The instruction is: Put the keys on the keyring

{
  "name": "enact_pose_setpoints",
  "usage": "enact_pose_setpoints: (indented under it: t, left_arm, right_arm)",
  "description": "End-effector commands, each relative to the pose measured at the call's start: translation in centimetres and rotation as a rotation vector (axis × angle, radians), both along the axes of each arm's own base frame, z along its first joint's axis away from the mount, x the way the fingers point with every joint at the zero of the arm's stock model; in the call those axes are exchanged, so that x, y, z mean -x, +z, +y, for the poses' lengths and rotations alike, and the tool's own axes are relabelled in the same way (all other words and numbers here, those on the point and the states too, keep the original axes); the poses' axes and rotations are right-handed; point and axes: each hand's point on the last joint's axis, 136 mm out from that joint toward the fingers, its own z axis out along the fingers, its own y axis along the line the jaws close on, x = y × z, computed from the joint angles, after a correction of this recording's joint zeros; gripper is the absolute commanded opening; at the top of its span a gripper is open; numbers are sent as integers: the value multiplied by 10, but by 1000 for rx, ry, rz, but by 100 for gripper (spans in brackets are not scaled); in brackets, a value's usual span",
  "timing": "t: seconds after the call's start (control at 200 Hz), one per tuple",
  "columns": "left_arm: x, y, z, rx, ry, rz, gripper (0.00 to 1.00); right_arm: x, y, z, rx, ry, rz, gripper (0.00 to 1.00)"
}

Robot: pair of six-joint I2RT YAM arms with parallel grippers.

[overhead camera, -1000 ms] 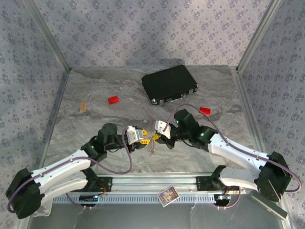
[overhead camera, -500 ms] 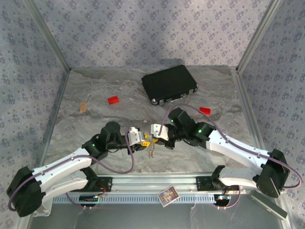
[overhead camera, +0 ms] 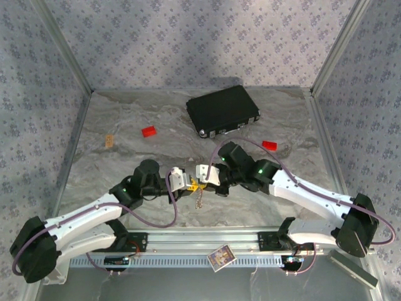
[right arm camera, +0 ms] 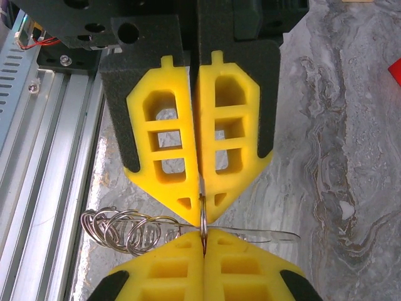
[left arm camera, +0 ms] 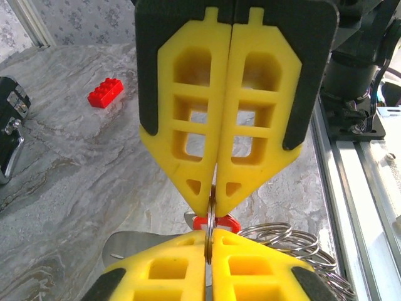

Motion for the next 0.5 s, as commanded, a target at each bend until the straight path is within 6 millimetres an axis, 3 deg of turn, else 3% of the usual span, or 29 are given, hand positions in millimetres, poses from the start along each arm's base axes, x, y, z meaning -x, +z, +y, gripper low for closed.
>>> enact_pose_setpoints:
  t: [0.0, 0.125, 0.25, 0.495]
  left_arm:
    - [4, 21, -9, 60, -43, -28, 3]
    - [4, 22, -9, 69, -43, -30, 0]
    - [4, 21, -8, 94, -35, -37, 0]
    - [-1, 18, -6, 194, 17, -28, 0]
  right_arm:
    - [7, 19, 7, -56, 47, -14, 0]
    - [7, 18, 4, -81, 34, 2, 0]
    - [3, 20, -3, -157, -17, 31, 24]
    - [-9, 20, -23, -349, -158, 155, 26]
